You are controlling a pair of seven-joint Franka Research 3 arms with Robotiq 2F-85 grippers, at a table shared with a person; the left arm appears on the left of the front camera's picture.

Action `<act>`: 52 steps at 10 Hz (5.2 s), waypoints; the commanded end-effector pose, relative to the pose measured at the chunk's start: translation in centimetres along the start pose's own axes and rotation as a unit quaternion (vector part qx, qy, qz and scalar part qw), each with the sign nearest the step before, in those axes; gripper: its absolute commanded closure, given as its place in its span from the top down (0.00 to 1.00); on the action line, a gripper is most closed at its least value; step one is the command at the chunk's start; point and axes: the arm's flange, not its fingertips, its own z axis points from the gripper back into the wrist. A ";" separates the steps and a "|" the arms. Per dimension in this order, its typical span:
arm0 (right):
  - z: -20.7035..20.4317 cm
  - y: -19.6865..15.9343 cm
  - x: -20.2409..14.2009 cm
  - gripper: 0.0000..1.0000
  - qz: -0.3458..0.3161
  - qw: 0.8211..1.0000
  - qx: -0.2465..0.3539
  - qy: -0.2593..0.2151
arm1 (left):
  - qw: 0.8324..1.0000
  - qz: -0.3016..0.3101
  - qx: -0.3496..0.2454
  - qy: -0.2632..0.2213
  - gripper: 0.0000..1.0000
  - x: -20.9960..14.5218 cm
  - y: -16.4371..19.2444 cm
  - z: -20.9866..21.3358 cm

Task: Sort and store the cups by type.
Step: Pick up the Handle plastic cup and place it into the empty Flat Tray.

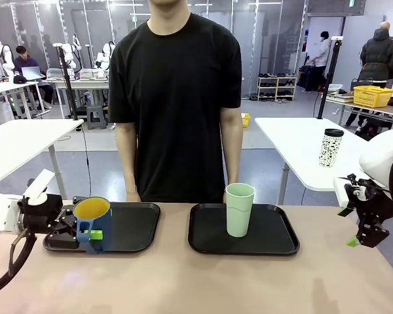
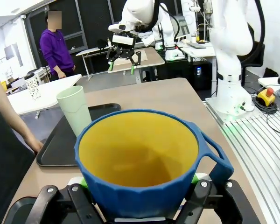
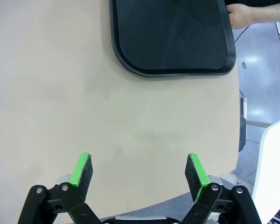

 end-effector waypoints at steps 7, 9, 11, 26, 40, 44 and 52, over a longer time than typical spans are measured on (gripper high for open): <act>0.1 0.1 -0.1 1.00 0.000 1.000 -0.003 0.004 | 0.999 0.001 0.036 -0.040 0.75 -4.0 13.8 4.6; 0.1 0.1 -0.1 1.00 0.000 1.000 -0.003 0.004 | 0.999 0.001 0.027 -0.045 0.75 -5.1 15.3 5.1; 0.1 0.1 -0.1 1.00 0.000 1.000 -0.003 0.004 | 0.998 0.014 0.029 -0.055 0.75 -6.3 15.8 5.3; 0.1 0.1 -0.1 1.00 0.000 1.000 -0.003 0.004 | 0.999 0.025 0.033 -0.034 0.75 -15.5 18.3 7.5; 0.1 0.1 -0.1 1.00 0.000 1.000 -0.003 0.004 | 0.996 0.055 0.063 -0.006 1.00 -18.5 18.4 8.7; 0.1 0.1 -0.1 1.00 0.000 1.000 -0.003 0.004 | 0.994 0.048 0.094 0.007 1.00 -18.2 17.4 10.8; 0.1 0.1 -0.1 1.00 0.000 1.000 -0.003 0.004 | 0.970 0.024 0.183 0.157 1.00 -12.7 11.5 16.1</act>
